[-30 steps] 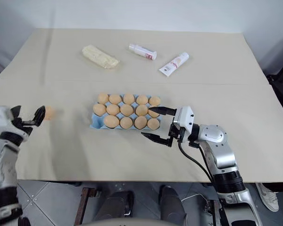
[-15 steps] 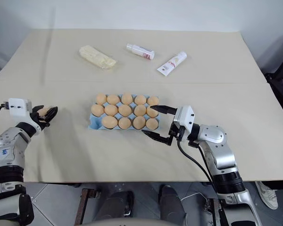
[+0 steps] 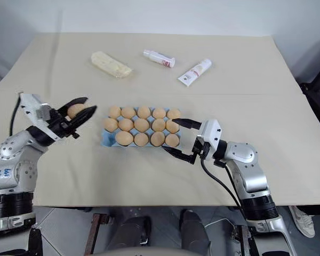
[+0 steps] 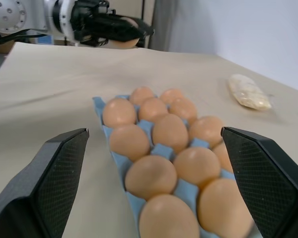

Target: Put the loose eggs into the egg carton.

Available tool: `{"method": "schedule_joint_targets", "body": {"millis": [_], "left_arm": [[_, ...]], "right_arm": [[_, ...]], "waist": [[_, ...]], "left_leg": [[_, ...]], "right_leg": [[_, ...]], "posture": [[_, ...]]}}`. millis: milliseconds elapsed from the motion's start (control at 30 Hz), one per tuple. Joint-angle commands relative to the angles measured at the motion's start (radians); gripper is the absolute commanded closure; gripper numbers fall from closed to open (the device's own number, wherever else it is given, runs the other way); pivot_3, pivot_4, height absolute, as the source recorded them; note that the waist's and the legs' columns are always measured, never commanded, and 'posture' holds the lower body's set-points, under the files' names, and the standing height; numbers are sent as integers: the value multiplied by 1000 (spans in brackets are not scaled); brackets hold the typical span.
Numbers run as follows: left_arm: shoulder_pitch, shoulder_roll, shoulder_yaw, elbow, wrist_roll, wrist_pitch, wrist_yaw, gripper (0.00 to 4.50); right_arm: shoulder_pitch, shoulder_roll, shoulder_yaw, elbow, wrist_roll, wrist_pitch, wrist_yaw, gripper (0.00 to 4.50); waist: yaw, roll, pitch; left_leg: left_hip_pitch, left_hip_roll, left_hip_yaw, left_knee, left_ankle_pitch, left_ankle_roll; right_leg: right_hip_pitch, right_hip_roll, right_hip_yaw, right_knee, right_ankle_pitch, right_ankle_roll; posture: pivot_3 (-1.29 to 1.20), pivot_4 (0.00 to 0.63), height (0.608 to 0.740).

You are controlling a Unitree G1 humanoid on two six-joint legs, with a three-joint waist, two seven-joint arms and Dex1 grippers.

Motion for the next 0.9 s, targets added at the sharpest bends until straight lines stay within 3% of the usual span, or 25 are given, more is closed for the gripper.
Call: {"method": "schedule_joint_targets", "body": {"millis": [33, 133, 433, 700, 900], "left_arm": [[1, 4, -58, -4, 39, -24, -48, 2686], [4, -1, -67, 30, 55, -48, -55, 2686], [58, 26, -45, 46, 59, -82, -85, 37], [140, 119, 80, 38, 56, -104, -84, 37], [353, 247, 185, 23, 74, -182, -198, 37]], "right_arm": [[7, -6, -24, -47, 5, -16, -19, 0], [15, -6, -25, -58, 4, -14, -32, 0], [40, -11, -27, -85, 5, -9, -60, 0], [68, -47, -41, -99, 19, 3, -42, 0], [101, -130, -88, -80, 42, 11, 9, 0]], "waist": [[-3, 0, 0], [-2, 0, 0], [-1, 0, 0], [-3, 0, 0], [-2, 1, 1]], "left_leg": [[0, 0, 0, 0, 0, 0], [0, 0, 0, 0, 0, 0], [0, 0, 0, 0, 0, 1], [0, 1, 0, 0, 0, 1], [1, 1, 1, -3, -1, 1]], "right_leg": [[0, 0, 0, 0, 0, 0], [0, 1, 0, 1, 0, 0], [0, 0, 1, 0, 0, 0], [0, 0, 1, 0, 0, 0], [0, -1, 1, -3, -1, -2]], "posture": [[0, 150, 740], [0, 150, 740], [0, 150, 740], [0, 150, 740], [0, 150, 740]]}}
